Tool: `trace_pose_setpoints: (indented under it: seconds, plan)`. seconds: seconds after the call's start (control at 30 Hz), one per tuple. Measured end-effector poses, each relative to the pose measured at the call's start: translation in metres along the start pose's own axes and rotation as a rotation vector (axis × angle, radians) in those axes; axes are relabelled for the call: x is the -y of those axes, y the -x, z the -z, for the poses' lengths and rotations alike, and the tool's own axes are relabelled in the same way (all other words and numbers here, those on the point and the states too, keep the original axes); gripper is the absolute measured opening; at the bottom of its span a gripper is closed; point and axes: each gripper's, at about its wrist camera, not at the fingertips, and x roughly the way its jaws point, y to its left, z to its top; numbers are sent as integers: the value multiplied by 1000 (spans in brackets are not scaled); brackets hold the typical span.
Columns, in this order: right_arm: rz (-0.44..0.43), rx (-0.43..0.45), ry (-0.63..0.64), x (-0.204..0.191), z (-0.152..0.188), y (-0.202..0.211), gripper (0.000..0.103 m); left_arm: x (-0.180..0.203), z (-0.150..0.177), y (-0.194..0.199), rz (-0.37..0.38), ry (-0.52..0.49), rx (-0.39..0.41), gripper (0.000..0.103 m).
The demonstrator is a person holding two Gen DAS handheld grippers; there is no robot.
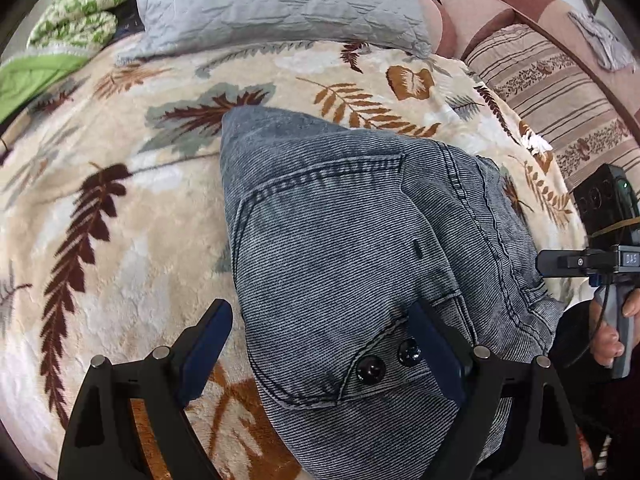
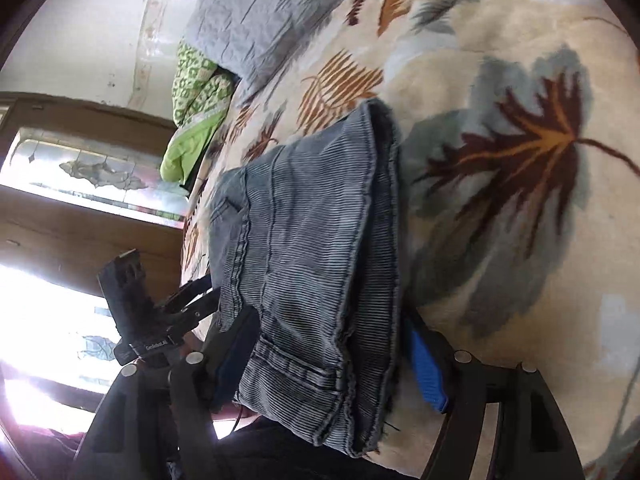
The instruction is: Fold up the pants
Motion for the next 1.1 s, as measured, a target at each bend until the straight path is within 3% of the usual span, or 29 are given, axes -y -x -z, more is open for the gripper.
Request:
trace_pose_setpoints:
  seconds: [0.23, 0.77, 0.93, 1.1]
  plan:
    - [-11, -18, -3, -2, -3, -8, 78, 11, -2, 5, -92, -80, 32, 90]
    - [-49, -17, -40, 10, -5, -3, 78, 13, -6, 1, -102, -93, 43, 90]
    - [-46, -14, -34, 7, -5, -5, 78, 9, -6, -3, -78, -83, 31, 92]
    - [-30, -7, 11, -5, -2, -7, 80, -11, -6, -10, 46, 27, -26, 93]
